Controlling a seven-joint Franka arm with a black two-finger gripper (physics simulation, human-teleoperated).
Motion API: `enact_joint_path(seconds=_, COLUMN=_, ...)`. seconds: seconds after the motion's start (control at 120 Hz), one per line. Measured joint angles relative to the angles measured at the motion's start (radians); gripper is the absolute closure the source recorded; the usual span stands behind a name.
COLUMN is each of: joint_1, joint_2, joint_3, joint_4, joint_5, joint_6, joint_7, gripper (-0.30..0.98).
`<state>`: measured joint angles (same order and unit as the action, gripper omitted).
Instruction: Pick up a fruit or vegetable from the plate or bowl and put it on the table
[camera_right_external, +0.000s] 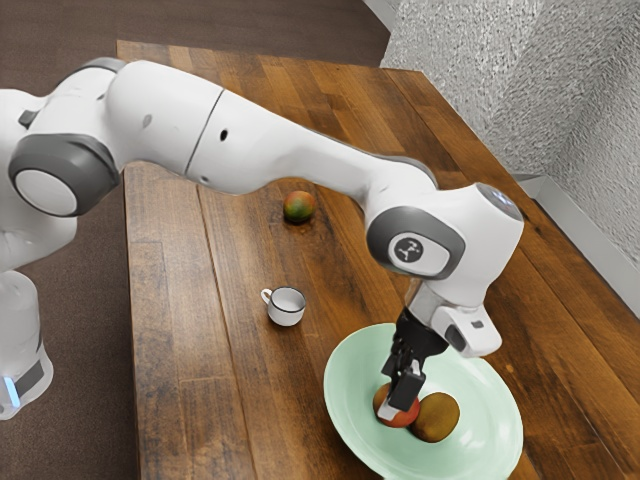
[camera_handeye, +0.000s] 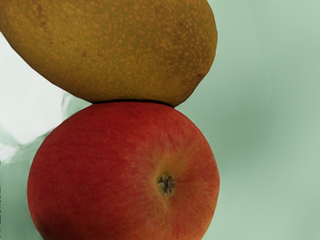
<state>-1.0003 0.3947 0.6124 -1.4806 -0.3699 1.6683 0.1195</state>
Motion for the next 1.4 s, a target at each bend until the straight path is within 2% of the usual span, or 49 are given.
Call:
enact_joint_path(seconds=0.35, joint_1=0.015, joint_2=0.067, joint_3=0.001, joint_4=0.035, joint_5=0.028, joint_6=0.008, joint_7=0.007, gripper=0.00)
enact_joint_path(seconds=1.05, joint_1=0.046, joint_2=0.091, joint_3=-0.031, joint_4=0.057, joint_5=0.025, joint_6=0.030, joint_7=0.019, gripper=0.01)
enact_joint_path(seconds=1.3, joint_1=0.043, joint_2=0.090, joint_3=-0.030, joint_4=0.057, joint_5=0.024, joint_6=0.033, joint_7=0.019, gripper=0.20)
enact_joint_path(seconds=1.4, joint_1=0.039, joint_2=0.088, joint_3=-0.030, joint_4=0.057, joint_5=0.026, joint_6=0.034, joint_7=0.017, gripper=0.24)
